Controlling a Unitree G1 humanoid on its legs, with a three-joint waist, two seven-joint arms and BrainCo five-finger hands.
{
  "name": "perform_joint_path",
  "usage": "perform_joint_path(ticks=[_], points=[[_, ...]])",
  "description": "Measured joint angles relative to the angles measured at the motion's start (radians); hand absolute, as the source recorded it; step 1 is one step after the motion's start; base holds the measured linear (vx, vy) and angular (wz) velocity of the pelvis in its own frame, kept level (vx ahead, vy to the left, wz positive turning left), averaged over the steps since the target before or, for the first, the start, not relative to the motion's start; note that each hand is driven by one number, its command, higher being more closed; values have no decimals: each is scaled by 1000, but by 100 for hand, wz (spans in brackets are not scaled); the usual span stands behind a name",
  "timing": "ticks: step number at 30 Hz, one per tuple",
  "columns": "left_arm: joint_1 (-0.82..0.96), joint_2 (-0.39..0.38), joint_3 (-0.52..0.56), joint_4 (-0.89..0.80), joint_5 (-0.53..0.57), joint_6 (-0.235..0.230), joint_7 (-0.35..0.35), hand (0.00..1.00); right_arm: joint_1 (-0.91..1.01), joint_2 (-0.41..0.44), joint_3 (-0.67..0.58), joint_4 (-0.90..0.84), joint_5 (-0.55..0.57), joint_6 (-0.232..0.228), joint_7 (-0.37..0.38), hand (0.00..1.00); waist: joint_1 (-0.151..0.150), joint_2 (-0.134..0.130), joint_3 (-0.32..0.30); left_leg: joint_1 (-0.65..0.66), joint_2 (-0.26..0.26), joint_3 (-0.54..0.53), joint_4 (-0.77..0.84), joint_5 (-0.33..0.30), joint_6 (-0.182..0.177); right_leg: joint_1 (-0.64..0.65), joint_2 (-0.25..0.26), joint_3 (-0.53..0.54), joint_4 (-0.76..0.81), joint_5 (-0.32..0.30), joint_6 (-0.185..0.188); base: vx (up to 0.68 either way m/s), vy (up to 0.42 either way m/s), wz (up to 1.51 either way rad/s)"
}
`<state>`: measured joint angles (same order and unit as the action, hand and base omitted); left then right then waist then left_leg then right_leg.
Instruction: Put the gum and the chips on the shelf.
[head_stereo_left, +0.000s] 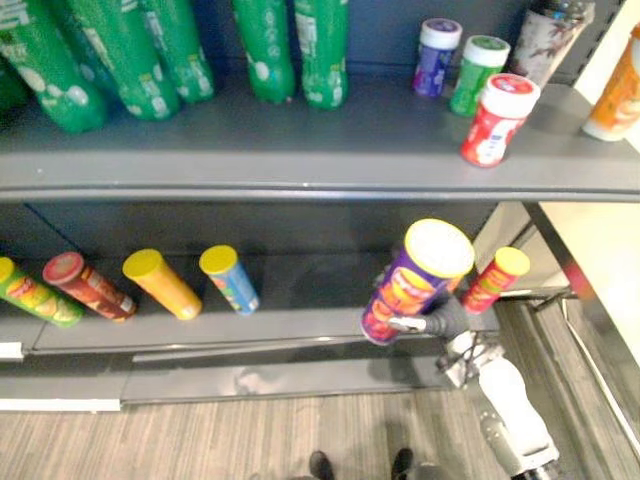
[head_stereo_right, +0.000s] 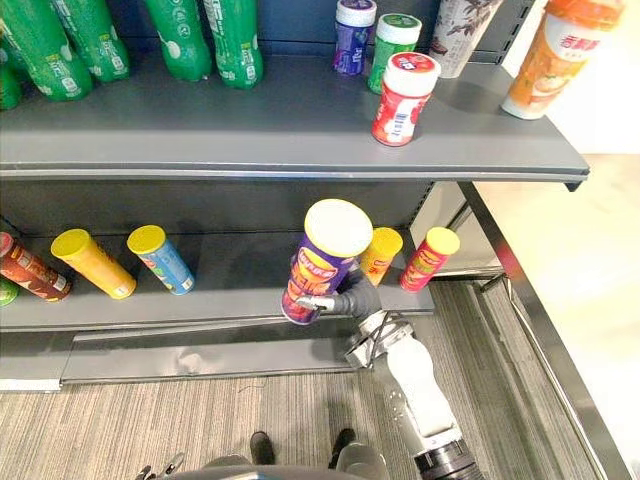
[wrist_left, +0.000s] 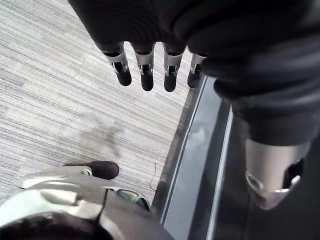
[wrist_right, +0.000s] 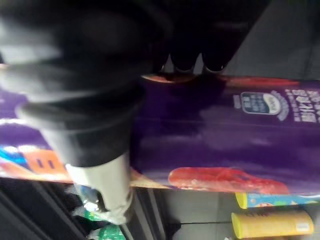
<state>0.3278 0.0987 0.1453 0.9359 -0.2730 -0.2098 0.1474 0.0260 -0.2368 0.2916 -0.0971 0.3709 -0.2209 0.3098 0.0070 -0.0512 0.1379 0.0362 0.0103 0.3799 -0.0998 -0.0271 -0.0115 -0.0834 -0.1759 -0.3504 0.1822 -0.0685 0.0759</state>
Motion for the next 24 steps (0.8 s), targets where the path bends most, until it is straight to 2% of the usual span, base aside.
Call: perform_joint_path(ticks=[2, 4, 7, 9, 11, 13, 18, 24], points=[[-31, 14, -34, -22, -26, -3, -28, 0, -11, 0, 31, 68, -4, 3, -7, 100, 1, 6, 4, -14, -4, -15, 0, 9, 7, -22, -10, 0, 35, -2, -2, 66, 39, 21], [-56, 20, -67, -65, -38, -25, -48, 0, -37, 0, 46, 100, -22, 2, -26, 100, 0, 14, 10, -39, -13, -33, 6, 28, 21, -60, -26, 0, 72, -7, -10, 81, 49, 34], [-103, 21, -133, -146, -42, -40, -72, 0, -125, -1, 57, 169, -66, 0, -69, 100, 4, 42, 49, -53, -28, -41, 7, 42, 22, -82, -50, -1, 118, -10, -14, 48, 35, 27], [-127, 21, -168, -187, -77, -53, -82, 0, -187, -1, 63, 199, -90, -11, -102, 100, 12, 56, 80, -72, -36, -49, 16, 34, 12, -99, -65, 0, 143, -15, -18, -76, 17, 19], [-168, 23, -183, -212, -80, -55, -85, 0, -255, -1, 61, 237, -102, -33, -141, 100, 19, 64, 118, -111, -36, -55, 55, 6, 22, -117, -82, -4, 157, -19, -13, -89, -8, 28], [-209, 24, -197, -237, -118, -62, -85, 0, -342, -3, 56, 282, -138, -41, -202, 100, 25, 72, 184, -148, -30, -28, 122, -16, 35, -126, -103, -16, 180, -26, -5, -77, -24, 26], [-224, 38, -260, -321, -121, -62, -87, 0, -488, -2, -14, 408, -197, -49, -344, 100, 40, 96, 258, -219, -41, -42, 202, -12, 51, -194, -144, -26, 259, -33, -15, -7, 9, 19], [-258, 41, -348, -352, -159, -59, -81, 0, -647, -30, -51, 606, -281, -68, -514, 100, 66, 136, 294, -301, -63, -83, 272, -17, 45, -248, -193, -36, 332, -80, -6, -40, -33, 29]])
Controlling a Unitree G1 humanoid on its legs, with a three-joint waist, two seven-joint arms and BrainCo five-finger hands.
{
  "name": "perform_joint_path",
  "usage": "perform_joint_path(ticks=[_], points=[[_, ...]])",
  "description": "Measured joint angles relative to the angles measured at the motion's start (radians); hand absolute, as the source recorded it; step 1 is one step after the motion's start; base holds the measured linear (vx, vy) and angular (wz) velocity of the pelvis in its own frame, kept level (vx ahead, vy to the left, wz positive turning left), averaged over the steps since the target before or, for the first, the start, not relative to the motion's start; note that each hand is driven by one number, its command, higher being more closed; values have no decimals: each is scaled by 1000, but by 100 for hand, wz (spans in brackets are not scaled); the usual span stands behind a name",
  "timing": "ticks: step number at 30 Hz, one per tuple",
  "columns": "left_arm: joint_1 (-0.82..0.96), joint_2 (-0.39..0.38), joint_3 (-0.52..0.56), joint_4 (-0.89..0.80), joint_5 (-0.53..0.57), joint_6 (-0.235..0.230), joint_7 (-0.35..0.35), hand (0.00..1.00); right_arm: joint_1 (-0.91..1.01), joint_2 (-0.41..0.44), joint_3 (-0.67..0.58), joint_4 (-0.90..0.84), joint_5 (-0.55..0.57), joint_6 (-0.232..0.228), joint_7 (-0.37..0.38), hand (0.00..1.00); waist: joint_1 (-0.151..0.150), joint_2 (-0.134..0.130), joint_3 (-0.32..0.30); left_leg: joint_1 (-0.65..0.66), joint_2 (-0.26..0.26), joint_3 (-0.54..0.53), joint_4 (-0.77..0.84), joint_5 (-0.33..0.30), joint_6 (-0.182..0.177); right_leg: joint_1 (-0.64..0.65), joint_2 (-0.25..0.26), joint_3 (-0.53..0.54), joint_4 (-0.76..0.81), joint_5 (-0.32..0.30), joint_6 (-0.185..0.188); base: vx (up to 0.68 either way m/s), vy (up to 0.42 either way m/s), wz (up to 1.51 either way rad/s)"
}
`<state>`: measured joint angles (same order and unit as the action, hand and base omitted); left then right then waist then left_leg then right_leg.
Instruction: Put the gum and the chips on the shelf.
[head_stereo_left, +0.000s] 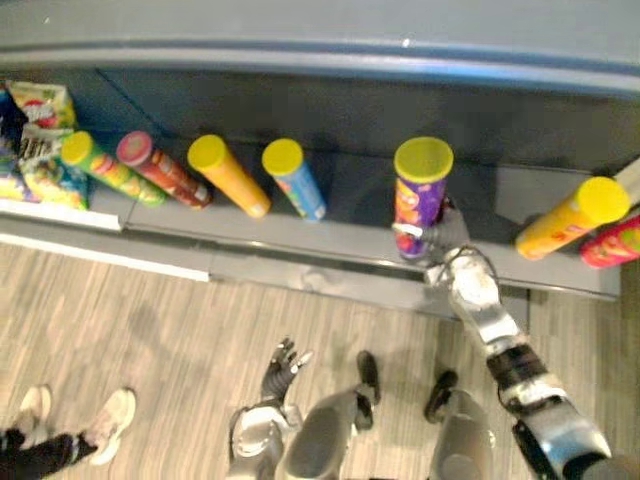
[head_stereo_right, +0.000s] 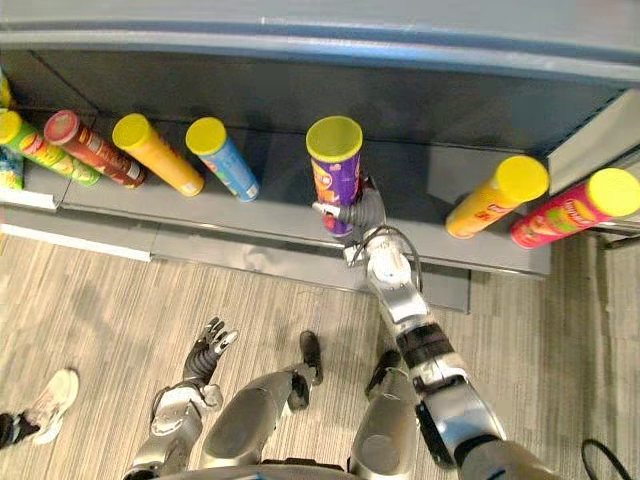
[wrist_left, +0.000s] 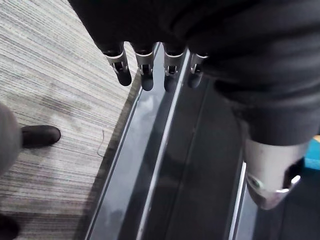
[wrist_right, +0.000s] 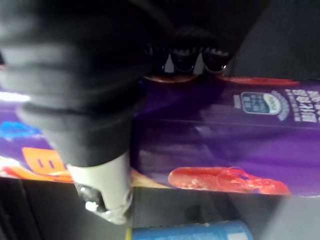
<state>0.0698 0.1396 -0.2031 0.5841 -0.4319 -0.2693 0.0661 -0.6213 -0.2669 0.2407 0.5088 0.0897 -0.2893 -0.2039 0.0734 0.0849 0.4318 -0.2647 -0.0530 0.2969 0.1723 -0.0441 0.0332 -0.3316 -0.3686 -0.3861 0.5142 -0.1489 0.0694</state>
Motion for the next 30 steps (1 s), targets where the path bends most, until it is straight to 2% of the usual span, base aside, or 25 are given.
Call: perform_joint_path(ticks=[2, 5, 8, 12, 15, 18, 23, 27, 30], points=[[-7, 0, -22, 0, 0, 7, 6, 0, -49, -7, 1, 58, -29, -11, -51, 100, 15, 20, 13, -21, 0, -3, 18, -1, 1, -15, -10, -1, 24, -18, -1, -80, -84, 12], [-8, -2, -37, 5, -27, 10, 10, 0, -110, -13, 1, 107, -54, -21, -99, 100, 17, 42, 26, -57, 4, -5, 41, -2, 3, -40, -12, -2, 34, -35, 4, -97, -117, 6], [-13, -12, -63, 24, -35, 11, 16, 0, -167, -46, -5, 163, -91, -27, -178, 100, 21, 82, 45, -91, 13, -1, 59, 3, 3, -71, -13, -3, 52, -38, 0, -86, -116, 5], [-41, -20, -84, 61, -37, 9, 17, 0, -196, -57, -50, 214, -123, -28, -268, 100, 31, 103, 53, -127, 23, 1, 80, 6, 5, -108, -9, 0, 69, -40, -5, -40, -104, 0], [-68, -28, -118, 64, -37, 8, 17, 0, -215, -89, -78, 226, -170, -28, -344, 100, 57, 123, 59, -151, 32, -1, 98, 7, 5, -129, -6, 0, 82, -45, -13, -20, -126, 0], [-77, -33, -140, 84, -37, 6, 24, 0, -261, -89, -101, 260, -192, -33, -410, 100, 72, 127, 57, -175, 43, 0, 112, 8, 5, -151, 2, 0, 86, -49, -20, -3, -121, 0], [-81, -40, -148, 95, -44, -12, 47, 0, -299, -90, -127, 265, -211, -50, -511, 100, 79, 131, 54, -209, 60, -4, 148, 6, 3, -177, 10, -4, 102, -57, -32, 12, -120, 0], [-101, -42, -163, 103, -65, -12, 48, 0, -300, -90, -157, 291, -211, -51, -550, 100, 101, 134, 52, -228, 77, -4, 169, -4, -3, -189, 23, -3, 110, -63, -41, -20, -106, -5], [-119, -50, -163, 124, -66, -12, 51, 0, -298, -85, -156, 295, -210, -51, -553, 100, 107, 135, 51, -245, 85, -6, 182, -4, -3, -207, 27, -4, 121, -68, -50, -16, -106, -3]])
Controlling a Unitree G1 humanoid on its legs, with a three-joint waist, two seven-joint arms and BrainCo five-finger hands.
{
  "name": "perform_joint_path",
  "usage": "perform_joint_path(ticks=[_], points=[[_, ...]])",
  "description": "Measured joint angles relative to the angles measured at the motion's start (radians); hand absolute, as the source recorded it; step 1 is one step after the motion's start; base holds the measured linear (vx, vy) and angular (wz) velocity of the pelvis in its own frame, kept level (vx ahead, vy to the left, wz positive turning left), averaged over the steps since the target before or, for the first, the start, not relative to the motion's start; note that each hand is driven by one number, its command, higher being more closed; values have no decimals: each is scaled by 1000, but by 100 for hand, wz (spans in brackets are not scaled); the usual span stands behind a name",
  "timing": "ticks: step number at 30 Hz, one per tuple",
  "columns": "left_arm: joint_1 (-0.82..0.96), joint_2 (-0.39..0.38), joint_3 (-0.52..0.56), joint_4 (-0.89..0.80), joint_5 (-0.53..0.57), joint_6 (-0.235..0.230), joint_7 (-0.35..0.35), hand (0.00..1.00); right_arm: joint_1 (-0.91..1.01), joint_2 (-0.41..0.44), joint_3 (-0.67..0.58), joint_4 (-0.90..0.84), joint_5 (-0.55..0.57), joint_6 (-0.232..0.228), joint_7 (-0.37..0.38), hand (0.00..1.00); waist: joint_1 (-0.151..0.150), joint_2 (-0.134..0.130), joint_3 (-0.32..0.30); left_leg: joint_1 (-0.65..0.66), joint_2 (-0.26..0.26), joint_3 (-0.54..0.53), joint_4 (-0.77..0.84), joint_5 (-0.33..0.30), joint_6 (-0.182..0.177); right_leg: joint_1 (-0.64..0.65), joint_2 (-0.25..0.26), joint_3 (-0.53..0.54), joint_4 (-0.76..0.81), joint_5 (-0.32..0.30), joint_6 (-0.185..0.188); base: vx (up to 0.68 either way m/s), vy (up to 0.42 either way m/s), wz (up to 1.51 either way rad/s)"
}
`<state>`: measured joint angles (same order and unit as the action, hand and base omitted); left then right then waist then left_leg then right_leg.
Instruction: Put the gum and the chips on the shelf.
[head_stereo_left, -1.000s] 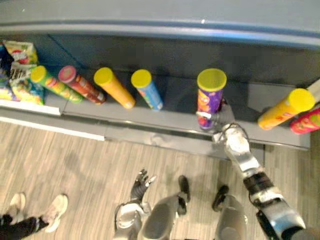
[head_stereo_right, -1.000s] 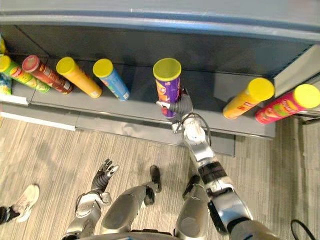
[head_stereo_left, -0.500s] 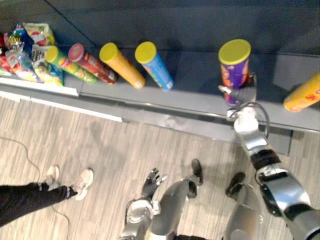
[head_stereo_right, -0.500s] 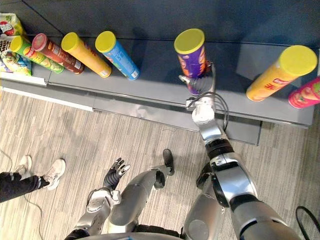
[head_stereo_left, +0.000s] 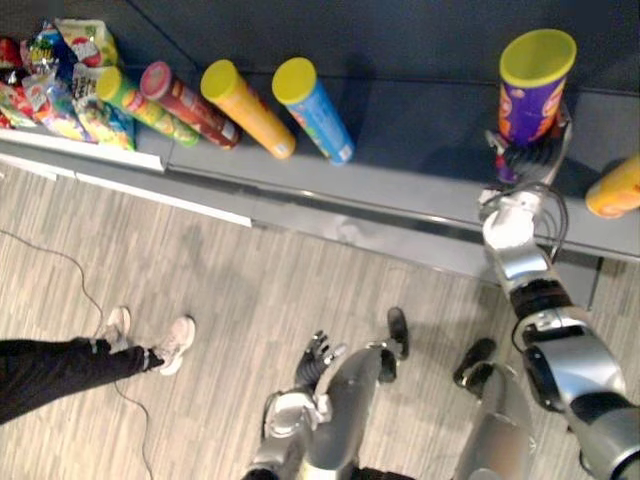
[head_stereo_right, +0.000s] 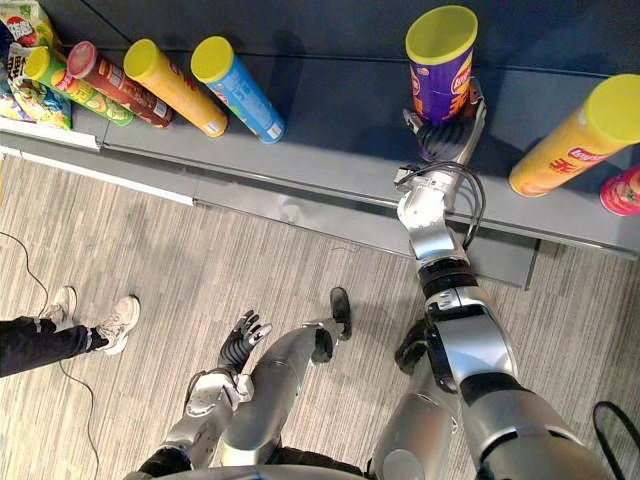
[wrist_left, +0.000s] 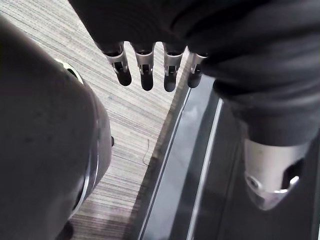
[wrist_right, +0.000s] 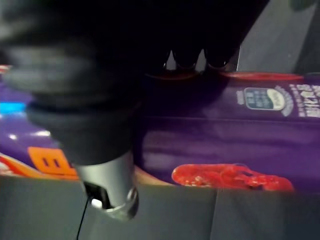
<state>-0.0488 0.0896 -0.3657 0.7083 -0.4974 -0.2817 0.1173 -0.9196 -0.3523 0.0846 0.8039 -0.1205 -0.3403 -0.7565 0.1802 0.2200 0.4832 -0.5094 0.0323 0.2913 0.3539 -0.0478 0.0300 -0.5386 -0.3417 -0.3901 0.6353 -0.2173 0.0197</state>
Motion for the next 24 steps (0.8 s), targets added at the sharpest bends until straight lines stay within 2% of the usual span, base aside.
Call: perform_joint_path(ticks=[6, 10, 13, 18, 24], points=[[-7, -8, 0, 7, 0, 0, 17, 0, 3, 18, 3, -1, 1, -2, 8, 100, 16, 10, -7, -21, 31, -6, 38, -14, -10, -1, 26, -8, -2, -6, -10, 8, -100, -4], [-16, -9, 1, 13, 0, 0, 21, 0, 28, 62, 7, -1, 3, -2, 25, 100, 20, 11, -8, -35, 53, -4, 60, -23, -11, -9, 43, -7, -2, -9, -16, 21, -89, -9], [-39, -10, 1, 35, 1, 0, 29, 0, 42, 91, 24, -3, 5, -29, 26, 100, 20, 11, -8, -48, 70, -2, 84, -34, -16, -16, 56, -5, 0, -13, -21, 29, -104, -11], [-50, -20, 8, 50, 1, 0, 35, 0, 52, 116, 40, -3, 19, -53, 45, 100, 22, 11, -8, -49, 88, 1, 94, -41, -23, -17, 71, -3, 0, -18, -29, 30, -79, -8], [-71, -32, 11, 54, 3, 0, 52, 0, 67, 188, 44, -23, 24, -80, 48, 100, 26, 11, -8, -68, 115, 6, 126, -56, -32, -37, 88, 2, 16, -30, -38, 18, -74, -8]])
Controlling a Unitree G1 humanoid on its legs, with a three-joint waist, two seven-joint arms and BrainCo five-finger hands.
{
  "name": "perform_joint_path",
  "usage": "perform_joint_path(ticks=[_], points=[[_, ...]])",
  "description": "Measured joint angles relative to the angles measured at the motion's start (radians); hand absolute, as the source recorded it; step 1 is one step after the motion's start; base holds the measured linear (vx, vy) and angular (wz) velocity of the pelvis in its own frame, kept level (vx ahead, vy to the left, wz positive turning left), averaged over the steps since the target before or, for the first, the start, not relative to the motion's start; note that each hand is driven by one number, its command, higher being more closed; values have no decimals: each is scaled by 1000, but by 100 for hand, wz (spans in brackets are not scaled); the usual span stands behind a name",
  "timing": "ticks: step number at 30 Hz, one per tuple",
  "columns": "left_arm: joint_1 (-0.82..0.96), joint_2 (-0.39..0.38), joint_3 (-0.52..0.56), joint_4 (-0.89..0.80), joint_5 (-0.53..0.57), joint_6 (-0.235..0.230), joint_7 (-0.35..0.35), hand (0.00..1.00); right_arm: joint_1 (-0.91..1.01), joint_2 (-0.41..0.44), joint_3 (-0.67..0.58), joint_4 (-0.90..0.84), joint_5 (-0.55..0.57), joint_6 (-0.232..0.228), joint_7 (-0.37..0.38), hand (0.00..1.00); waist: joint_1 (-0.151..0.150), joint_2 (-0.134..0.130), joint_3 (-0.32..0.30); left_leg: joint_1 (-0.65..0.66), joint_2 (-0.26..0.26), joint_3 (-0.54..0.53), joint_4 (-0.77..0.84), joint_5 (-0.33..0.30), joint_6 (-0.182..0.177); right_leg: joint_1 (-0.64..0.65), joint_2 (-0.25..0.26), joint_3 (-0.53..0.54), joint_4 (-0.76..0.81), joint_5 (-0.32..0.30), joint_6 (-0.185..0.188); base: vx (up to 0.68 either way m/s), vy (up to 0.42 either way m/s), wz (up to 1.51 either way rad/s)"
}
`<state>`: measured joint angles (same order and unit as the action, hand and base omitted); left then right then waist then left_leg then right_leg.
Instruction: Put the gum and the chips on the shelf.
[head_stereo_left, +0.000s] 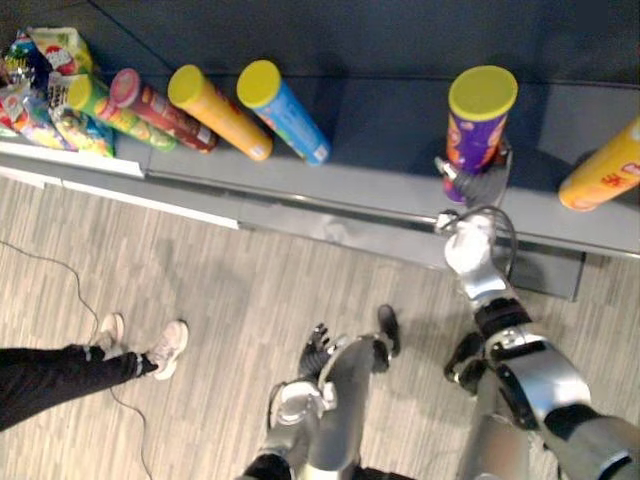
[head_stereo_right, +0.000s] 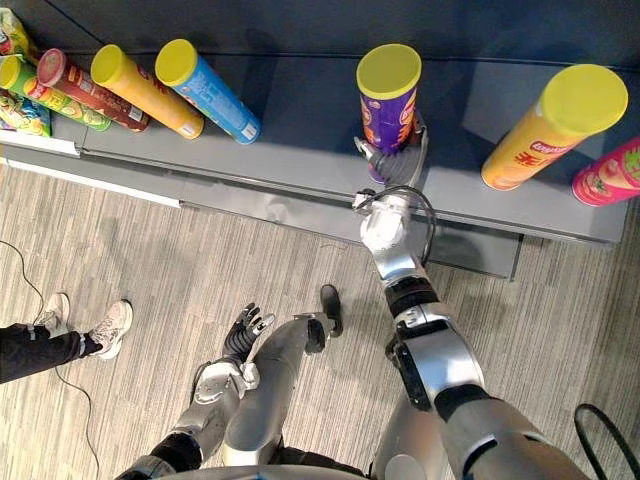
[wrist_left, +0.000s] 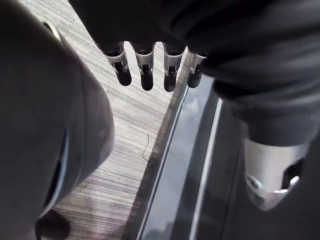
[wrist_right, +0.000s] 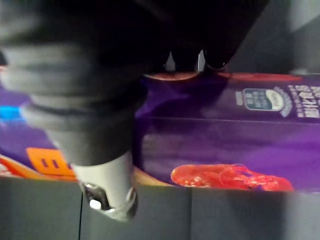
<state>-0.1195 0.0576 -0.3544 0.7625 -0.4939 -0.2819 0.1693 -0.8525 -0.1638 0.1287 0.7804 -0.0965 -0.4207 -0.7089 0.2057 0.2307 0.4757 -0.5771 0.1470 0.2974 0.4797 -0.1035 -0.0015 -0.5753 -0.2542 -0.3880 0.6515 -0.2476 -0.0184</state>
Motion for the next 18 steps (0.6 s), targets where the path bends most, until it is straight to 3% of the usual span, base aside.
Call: perform_joint_path(ticks=[8, 18], points=[[-12, -17, 7, -3, 0, 1, 21, 0, 3, 35, 39, -30, 21, 2, 38, 100, 12, 0, 0, -17, 18, -4, 17, -7, -7, -15, 10, -7, 16, -12, -11, 12, -57, -2], [-16, -18, 7, -21, 6, 9, 23, 0, -44, 66, 38, -40, 19, 2, 1, 100, 37, 0, 0, -47, 18, -15, 33, -4, -6, -36, -6, -31, 44, -27, -16, 15, -33, 5]])
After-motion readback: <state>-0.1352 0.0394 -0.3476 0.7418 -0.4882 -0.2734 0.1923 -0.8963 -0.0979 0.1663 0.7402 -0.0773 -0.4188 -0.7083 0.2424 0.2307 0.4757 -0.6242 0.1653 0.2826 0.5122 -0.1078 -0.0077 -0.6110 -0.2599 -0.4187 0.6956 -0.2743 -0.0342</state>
